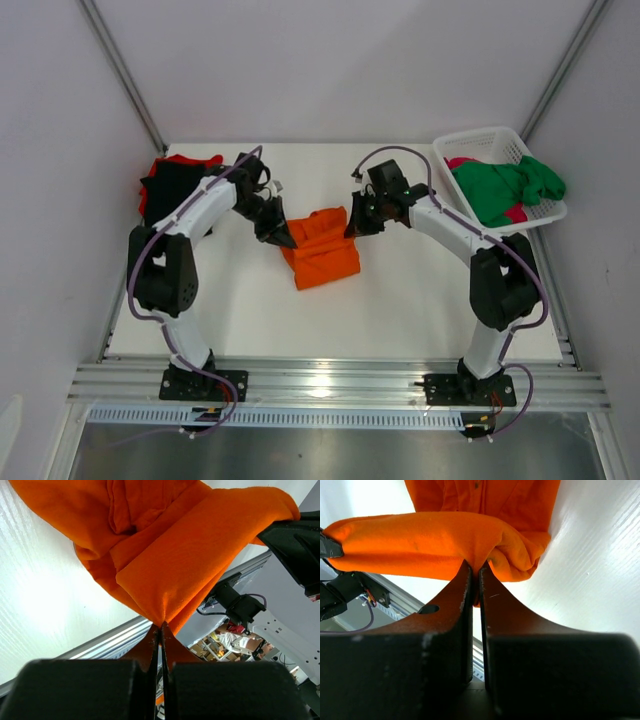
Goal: Fold and stack the t-shirts
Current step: Fold the long partially folded tshirt into a neat square
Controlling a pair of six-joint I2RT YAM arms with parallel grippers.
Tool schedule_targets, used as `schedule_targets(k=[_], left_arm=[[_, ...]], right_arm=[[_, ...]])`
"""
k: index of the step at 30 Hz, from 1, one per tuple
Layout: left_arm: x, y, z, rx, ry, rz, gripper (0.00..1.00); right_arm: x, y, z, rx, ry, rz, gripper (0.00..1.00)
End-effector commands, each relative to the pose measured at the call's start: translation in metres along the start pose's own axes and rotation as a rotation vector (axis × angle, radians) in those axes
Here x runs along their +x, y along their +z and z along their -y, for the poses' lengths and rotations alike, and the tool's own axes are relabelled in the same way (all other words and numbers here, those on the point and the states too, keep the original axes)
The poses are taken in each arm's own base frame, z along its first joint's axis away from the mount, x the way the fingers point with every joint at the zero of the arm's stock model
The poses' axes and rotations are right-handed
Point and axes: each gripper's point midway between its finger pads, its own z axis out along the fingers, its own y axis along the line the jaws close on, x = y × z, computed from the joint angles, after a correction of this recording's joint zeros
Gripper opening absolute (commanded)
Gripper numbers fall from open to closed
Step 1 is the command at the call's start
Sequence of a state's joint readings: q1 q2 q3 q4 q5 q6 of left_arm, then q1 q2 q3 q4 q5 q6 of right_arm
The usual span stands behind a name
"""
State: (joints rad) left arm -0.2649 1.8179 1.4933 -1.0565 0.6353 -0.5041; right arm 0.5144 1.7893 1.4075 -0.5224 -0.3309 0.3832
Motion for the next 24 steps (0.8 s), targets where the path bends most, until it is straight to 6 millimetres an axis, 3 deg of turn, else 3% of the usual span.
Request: schedule_targets(k=[1, 15, 24], left_arm=[[-0.010, -0.011, 0.014, 0.046, 0.033, 0.027, 0.01], [-0.017, -0.013, 0.021, 0.054, 0.035, 0.025, 0.01], [-0.023, -0.014, 0.022, 0.085, 0.045, 0.038, 0.01]], right_arm=[[-0.023, -0.003, 0.001, 0.002, -0.027, 0.040, 0.00], [-0.031, 0.007, 0.015, 0.024, -0.009, 0.038, 0.00], [-0.056, 0.005, 0.007, 0.001, -0.031, 0.095, 0.00]])
